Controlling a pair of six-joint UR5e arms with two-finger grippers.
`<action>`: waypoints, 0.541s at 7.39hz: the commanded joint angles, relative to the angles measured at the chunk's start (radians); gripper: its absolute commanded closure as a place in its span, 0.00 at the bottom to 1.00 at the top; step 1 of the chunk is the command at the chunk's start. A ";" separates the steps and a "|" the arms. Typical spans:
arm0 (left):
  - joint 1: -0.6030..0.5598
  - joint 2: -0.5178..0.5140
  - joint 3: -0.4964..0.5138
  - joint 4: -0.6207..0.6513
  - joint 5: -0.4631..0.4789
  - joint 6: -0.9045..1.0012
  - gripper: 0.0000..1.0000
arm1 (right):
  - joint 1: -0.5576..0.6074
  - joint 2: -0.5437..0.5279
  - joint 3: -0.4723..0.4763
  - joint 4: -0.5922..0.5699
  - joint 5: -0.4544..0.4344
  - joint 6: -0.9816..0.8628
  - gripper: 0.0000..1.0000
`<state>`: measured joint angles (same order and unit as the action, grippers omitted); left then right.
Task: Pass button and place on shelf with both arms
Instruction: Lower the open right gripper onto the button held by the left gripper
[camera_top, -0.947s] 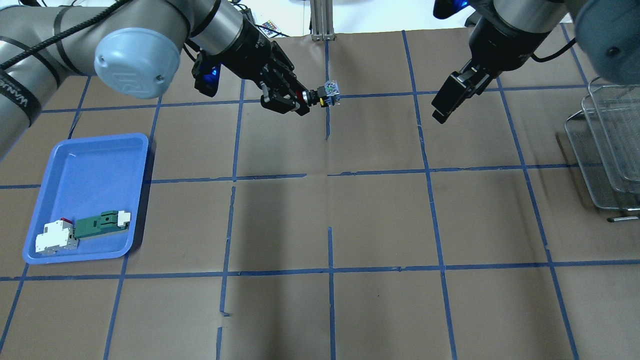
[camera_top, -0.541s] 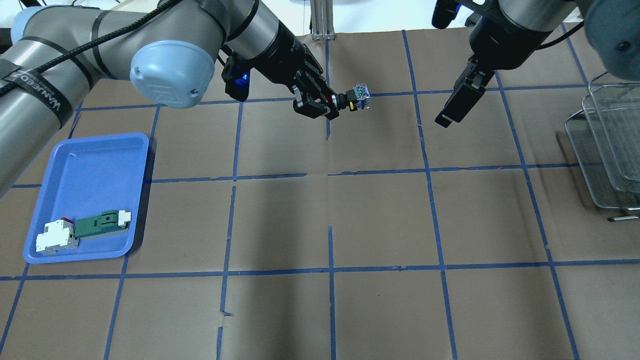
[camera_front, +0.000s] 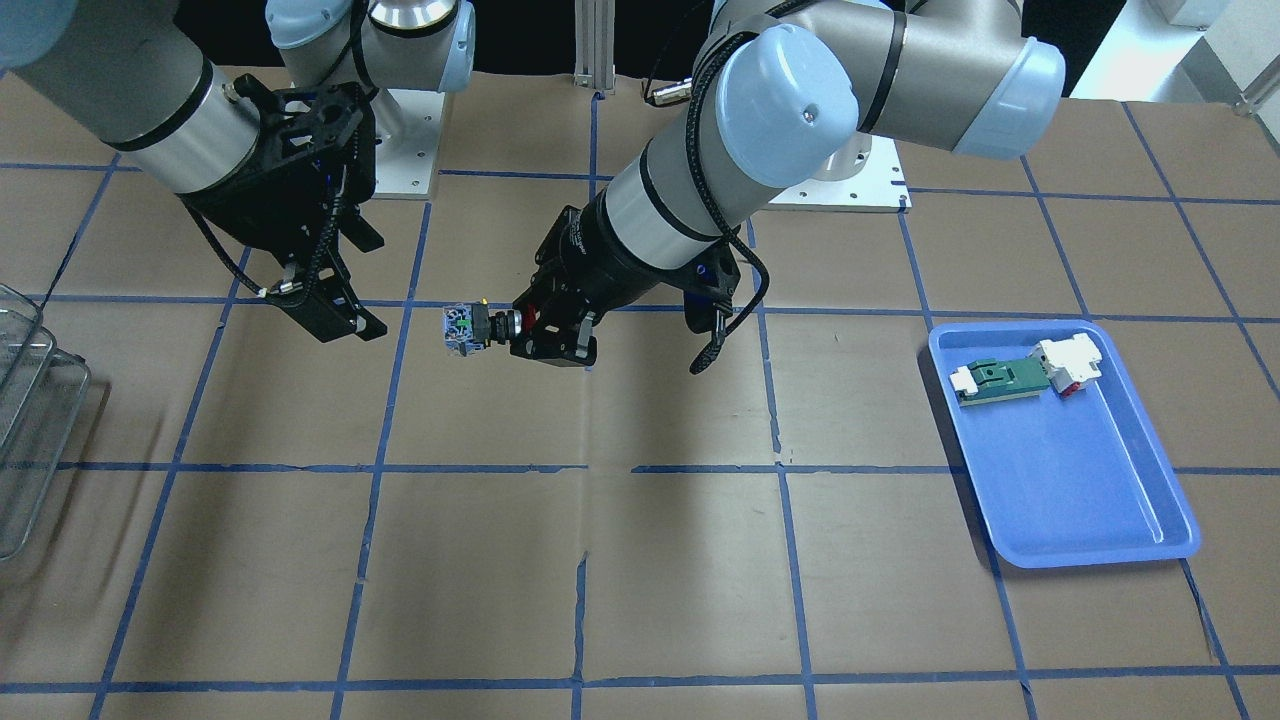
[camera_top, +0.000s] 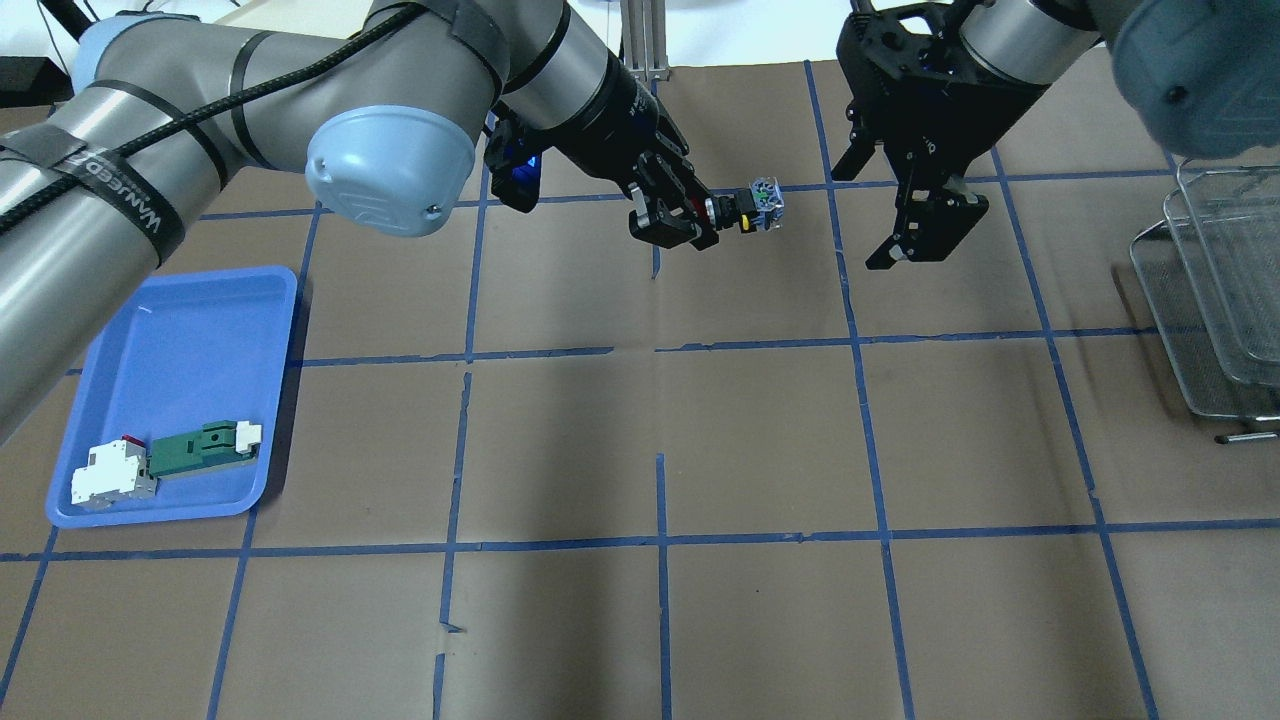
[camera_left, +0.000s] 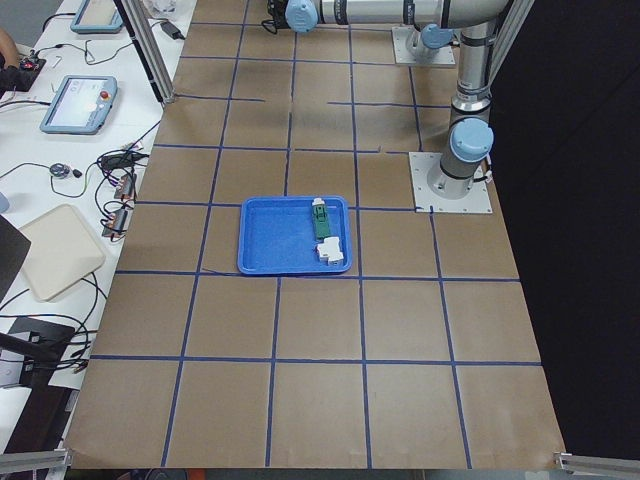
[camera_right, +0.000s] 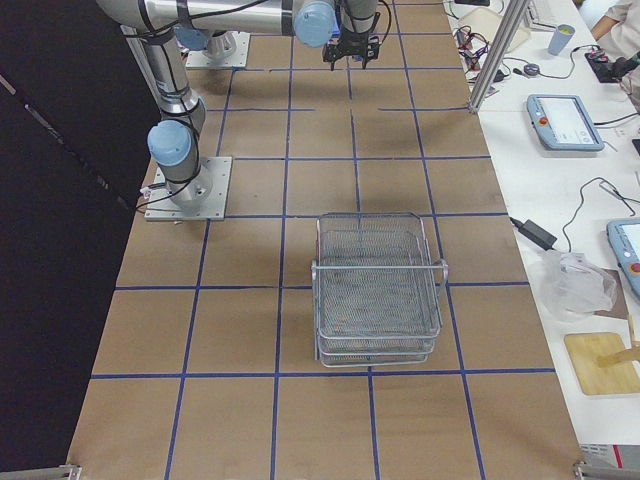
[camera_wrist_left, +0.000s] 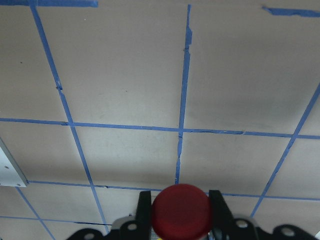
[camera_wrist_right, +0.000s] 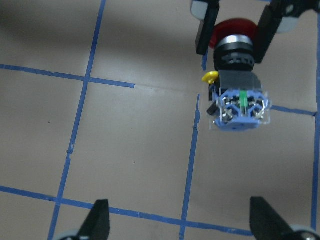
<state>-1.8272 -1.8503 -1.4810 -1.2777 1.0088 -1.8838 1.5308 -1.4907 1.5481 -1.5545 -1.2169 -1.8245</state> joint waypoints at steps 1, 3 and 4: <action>-0.007 -0.001 0.001 0.006 -0.004 -0.009 1.00 | 0.006 0.010 -0.008 -0.006 0.053 0.078 0.00; -0.009 0.000 0.001 0.006 -0.007 -0.012 1.00 | 0.005 0.015 -0.008 -0.010 0.133 0.198 0.00; -0.009 -0.001 0.001 0.006 -0.004 -0.012 1.00 | 0.009 0.010 -0.005 -0.007 0.148 0.238 0.00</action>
<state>-1.8357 -1.8505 -1.4804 -1.2718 1.0030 -1.8949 1.5369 -1.4778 1.5410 -1.5625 -1.1068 -1.6537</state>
